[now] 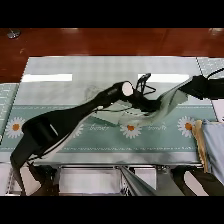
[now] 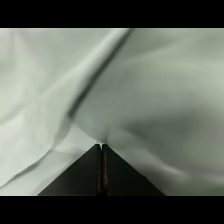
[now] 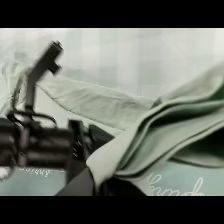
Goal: Fold the shirts.
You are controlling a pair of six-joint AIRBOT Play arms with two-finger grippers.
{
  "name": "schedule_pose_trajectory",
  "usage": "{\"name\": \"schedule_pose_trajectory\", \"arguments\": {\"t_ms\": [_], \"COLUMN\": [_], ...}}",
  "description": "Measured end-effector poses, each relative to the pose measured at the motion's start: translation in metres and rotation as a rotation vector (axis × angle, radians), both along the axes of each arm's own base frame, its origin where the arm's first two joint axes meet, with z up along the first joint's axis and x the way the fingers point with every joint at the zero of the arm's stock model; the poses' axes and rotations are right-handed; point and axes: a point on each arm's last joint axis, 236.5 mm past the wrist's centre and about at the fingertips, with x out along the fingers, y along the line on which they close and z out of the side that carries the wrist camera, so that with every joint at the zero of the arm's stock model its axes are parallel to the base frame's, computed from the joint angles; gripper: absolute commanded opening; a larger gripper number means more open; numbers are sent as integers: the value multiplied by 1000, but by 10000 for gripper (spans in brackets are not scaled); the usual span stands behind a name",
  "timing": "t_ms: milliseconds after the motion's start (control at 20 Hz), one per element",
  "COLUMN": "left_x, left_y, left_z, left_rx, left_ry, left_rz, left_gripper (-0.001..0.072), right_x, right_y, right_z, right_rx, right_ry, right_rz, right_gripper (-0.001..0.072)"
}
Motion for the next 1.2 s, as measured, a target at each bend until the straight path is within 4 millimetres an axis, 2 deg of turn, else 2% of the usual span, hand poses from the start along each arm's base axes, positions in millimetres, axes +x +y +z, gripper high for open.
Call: {"name": "schedule_pose_trajectory", "arguments": {"t_ms": [150,250,400,450,550,650,700,750,850,950,1050,1200], "left_x": [54,91,136,145,146,131,118,101,60,22,-12,-45], "left_y": [47,96,195,233,305,363,382,399,414,419,422,420], "left_z": [38,68,120,139,174,205,218,226,228,213,186,147], "left_rx": [-23,-18,42,72,131,171,177,184,180,171,154,123], "left_ry": [-14,-50,-152,-191,-271,-359,-401,-441,-489,-510,-492,-433], "left_rz": [77,139,250,298,395,495,541,584,636,664,700,740], "left_gripper": [26,26,27,27,27,28,27,27,28,27,27,27], "right_x": [-1,0,2,4,10,19,24,28,32,33,32,35], "right_y": [2,9,40,56,93,137,160,186,235,280,315,348], "right_z": [1,1,-4,-7,-12,-18,-22,-28,-43,-65,-88,-122], "right_rx": [4,17,35,38,48,54,57,56,56,50,42,34], "right_ry": [-2,-3,14,23,41,56,63,74,99,127,155,197], "right_rz": [9,32,124,170,263,360,407,459,551,629,685,722], "right_gripper": [27,27,27,27,27,27,27,27,27,27,27,27]}}
